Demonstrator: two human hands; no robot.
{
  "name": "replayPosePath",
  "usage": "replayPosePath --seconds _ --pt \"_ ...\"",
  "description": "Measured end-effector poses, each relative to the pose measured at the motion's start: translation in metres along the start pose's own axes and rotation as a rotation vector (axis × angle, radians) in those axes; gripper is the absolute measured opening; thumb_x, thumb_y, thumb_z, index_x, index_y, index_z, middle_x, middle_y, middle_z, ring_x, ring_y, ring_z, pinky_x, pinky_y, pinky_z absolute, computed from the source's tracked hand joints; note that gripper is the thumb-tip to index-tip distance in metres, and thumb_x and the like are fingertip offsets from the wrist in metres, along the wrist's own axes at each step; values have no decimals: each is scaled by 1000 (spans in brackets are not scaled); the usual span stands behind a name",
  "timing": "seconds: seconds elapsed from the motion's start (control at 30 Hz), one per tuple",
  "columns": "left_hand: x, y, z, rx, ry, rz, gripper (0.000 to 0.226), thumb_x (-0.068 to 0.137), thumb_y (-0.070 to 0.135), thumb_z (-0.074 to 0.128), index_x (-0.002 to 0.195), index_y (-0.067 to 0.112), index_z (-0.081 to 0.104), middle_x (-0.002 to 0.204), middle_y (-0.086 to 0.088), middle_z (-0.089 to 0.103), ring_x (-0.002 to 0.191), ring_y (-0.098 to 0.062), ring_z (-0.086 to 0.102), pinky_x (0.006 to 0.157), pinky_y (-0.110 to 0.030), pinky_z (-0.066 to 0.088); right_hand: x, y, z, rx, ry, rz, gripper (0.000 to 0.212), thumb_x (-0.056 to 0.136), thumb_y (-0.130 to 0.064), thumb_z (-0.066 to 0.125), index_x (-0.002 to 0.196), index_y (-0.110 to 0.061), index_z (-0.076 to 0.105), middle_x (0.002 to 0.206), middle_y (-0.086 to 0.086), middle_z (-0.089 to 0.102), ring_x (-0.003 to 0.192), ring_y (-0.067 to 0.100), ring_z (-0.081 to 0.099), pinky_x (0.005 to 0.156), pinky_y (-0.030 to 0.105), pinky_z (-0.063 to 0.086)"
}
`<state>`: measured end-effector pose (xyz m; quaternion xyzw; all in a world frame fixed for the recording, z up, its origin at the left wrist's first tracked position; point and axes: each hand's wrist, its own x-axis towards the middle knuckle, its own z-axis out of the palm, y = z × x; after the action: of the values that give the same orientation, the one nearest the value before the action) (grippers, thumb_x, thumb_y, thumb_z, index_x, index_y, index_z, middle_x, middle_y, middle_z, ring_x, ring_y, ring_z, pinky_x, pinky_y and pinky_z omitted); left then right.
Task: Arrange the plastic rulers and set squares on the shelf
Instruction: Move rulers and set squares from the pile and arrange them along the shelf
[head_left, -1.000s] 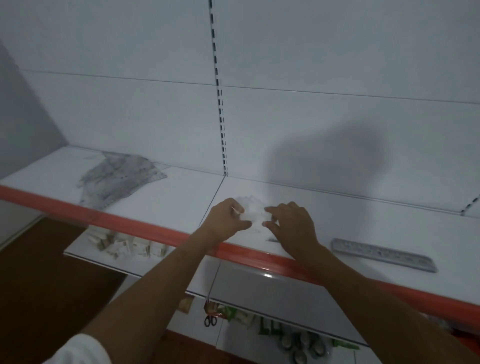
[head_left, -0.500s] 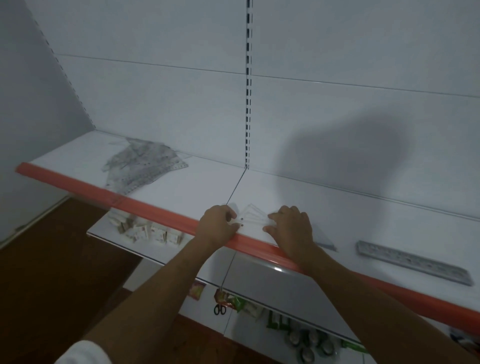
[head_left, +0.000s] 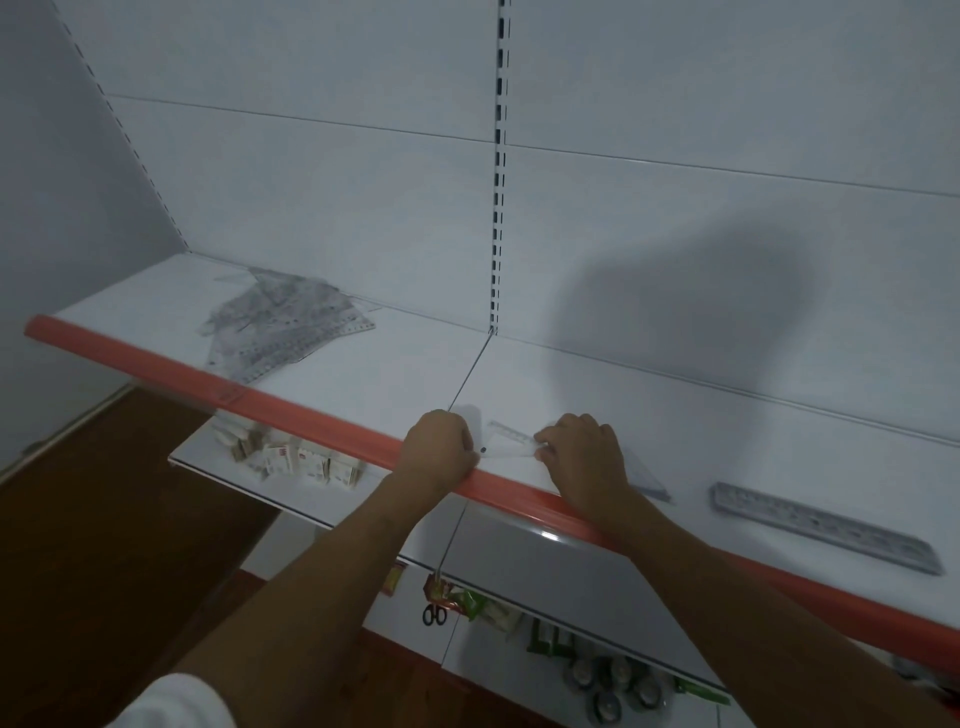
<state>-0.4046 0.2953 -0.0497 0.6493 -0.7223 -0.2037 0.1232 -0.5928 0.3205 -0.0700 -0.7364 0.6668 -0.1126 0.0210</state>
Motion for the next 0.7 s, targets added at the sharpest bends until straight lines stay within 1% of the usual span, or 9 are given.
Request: replayPosePath --seconds 0.1,0.23,0.37,0.47,0.6,0.7 --pt "2 0 3 25 5 -4 13 83 16 67 82 5 75 89 -12 71 83 -23 67 76 -29 54 1 0 0 16 10 12 24 94 -31 52 113 -27 66 111 -5 63 105 15 51 86 30 31" --pt "5 -1 7 52 69 6 18 91 15 59 95 6 74 103 -11 64 92 -26 62 81 -30 49 2 1 -1 8 17 36 22 93 -34 54 108 -25 68 107 -5 65 101 16 53 84 31 32" --pt "11 2 8 42 88 11 19 93 13 55 99 5 70 106 -12 60 95 -27 60 80 -30 46 1 -3 1 -41 35 45 22 94 -35 52 103 -22 68 102 -3 64 97 17 52 79 31 31" --pt "15 1 8 27 73 9 19 93 11 54 99 3 70 106 -13 60 96 -28 60 80 -30 45 1 -4 2 -31 41 59 21 94 -35 52 101 -22 68 102 -3 63 98 17 52 81 30 31" --pt "17 -3 5 27 40 29 18 91 10 55 93 3 72 102 -13 64 93 -28 62 80 -31 49 1 -5 3 17 50 105 21 94 -35 53 104 -25 67 103 -5 63 98 15 51 82 29 30" --pt "17 -5 2 27 16 43 17 90 9 57 93 3 72 101 -14 65 93 -29 62 80 -33 51 -1 -8 4 0 62 113 22 95 -33 49 107 -26 66 104 -5 63 100 15 50 80 29 27"
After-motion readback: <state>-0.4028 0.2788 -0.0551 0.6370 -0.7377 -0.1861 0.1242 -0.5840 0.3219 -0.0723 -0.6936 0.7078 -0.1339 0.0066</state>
